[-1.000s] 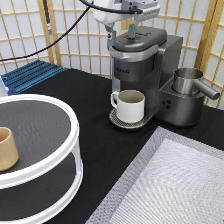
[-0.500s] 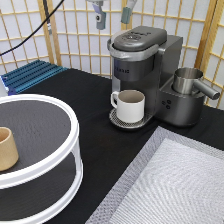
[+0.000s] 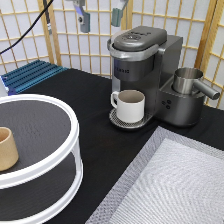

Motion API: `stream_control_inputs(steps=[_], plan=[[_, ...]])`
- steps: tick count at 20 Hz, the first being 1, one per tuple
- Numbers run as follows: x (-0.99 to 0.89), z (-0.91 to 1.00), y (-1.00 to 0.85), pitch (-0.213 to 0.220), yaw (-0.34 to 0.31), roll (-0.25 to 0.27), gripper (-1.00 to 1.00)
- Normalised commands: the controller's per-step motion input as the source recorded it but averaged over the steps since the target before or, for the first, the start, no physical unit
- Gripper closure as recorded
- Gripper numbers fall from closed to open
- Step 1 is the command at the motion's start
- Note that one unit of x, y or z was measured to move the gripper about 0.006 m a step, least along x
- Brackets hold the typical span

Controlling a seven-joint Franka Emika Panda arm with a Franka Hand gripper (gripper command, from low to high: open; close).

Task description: Make coffee

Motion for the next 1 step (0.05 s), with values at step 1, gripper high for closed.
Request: stream_control_inputs(steps=[1], plan=[[0.00, 0.00, 0.00, 0.000, 0.000, 0.000, -1.00]])
